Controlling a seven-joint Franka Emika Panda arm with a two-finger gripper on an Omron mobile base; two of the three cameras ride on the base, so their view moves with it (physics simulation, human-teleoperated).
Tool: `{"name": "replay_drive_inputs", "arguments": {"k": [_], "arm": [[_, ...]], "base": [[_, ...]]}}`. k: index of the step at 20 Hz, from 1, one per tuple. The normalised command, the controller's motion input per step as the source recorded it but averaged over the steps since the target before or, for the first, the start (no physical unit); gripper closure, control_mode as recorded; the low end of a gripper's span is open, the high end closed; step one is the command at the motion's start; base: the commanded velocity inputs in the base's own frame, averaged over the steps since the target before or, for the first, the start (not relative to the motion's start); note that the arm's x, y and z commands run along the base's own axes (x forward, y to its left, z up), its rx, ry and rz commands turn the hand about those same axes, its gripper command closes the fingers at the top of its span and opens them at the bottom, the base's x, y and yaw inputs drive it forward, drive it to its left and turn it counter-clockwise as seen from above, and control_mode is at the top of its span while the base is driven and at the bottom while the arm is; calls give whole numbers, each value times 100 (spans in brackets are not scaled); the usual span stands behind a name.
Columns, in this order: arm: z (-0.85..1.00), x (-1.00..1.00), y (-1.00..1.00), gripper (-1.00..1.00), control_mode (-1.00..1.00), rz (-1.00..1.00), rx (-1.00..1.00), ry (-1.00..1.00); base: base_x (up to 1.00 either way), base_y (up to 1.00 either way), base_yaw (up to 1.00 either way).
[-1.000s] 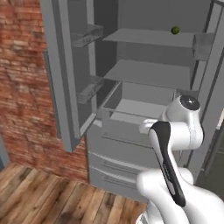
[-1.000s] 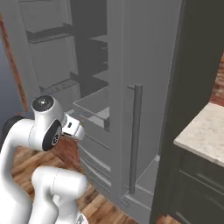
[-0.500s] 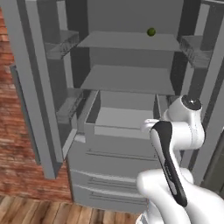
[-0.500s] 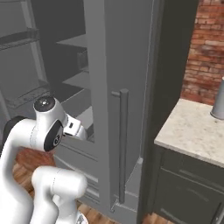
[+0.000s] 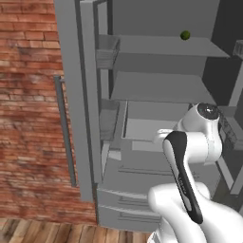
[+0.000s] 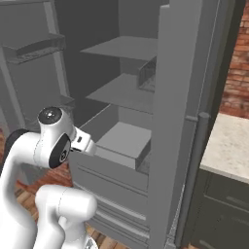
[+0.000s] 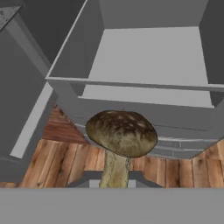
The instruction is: Place the mushrooms inside the fridge drawer. Close the drawer after placing the vegetables.
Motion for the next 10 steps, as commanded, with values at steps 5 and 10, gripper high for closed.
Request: {"name": "replay_drive_inputs", "arguments": {"k": [5,10], "arm": [[0,0,0,100,100,0,0,0],[0,0,0,100,100,0,0,0]], "base": [[42,-2,-21],[47,0,-20]]}}
